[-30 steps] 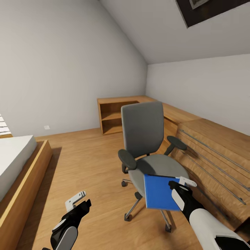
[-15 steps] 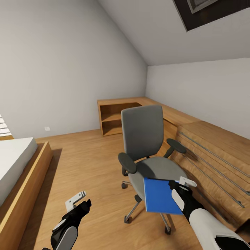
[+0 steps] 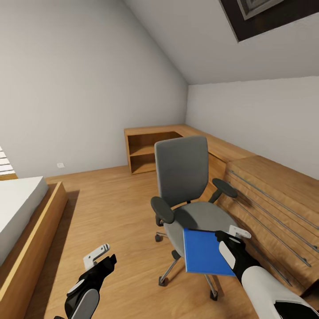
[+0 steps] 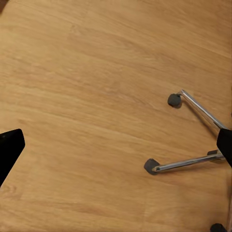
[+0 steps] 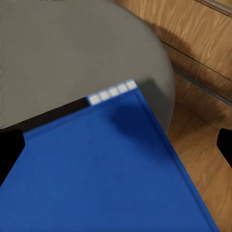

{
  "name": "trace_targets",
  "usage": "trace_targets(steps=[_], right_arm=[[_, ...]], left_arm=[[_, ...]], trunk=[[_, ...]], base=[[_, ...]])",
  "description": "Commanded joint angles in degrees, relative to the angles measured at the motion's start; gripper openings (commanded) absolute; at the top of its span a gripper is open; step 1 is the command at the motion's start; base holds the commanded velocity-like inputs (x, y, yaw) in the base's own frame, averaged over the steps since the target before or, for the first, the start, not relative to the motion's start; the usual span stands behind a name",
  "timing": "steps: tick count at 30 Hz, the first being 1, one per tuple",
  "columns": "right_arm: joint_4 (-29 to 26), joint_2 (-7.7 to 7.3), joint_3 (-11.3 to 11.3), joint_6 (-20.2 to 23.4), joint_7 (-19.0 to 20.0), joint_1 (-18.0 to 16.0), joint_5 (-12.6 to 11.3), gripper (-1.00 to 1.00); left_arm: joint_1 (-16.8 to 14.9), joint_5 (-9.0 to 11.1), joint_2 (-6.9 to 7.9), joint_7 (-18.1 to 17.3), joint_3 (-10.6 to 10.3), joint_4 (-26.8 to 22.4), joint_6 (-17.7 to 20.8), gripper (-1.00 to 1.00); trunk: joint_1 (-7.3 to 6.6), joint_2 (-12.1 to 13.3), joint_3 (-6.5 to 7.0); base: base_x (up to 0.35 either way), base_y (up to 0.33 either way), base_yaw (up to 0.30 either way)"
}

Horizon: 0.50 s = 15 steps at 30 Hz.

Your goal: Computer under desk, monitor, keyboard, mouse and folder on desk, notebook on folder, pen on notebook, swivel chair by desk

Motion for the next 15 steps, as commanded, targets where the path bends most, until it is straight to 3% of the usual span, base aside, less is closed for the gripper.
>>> trace_targets(steps=[1, 9, 15], right_arm=[[-0.24, 0.0, 0.04, 0.31, -0.21, -0.01, -0.31, 1.0], [-4.15, 0.06, -0.21, -0.26, -0.24, 0.05, -0.42, 1.0], [-17.32, 1.4, -0.3, 2.94, -1.33, 2.94, -0.37, 1.0]], left_arm=[[-0.05, 0.27, 0.05, 0.43, -0.1, -0.08, 0.17, 1.0], [-0.05, 0.27, 0.11, 0.43, -0.1, -0.08, 0.17, 1.0], [-0.05, 0.27, 0.14, 0.43, -0.1, -0.08, 0.17, 1.0]], trunk=[[-0.01, -0.03, -0.06], [-0.01, -0.03, -0.06], [-0.01, -0.03, -0.06]], base=[[0.0, 0.0, 0.0], [0.0, 0.0, 0.0], [0.0, 0.0, 0.0]])
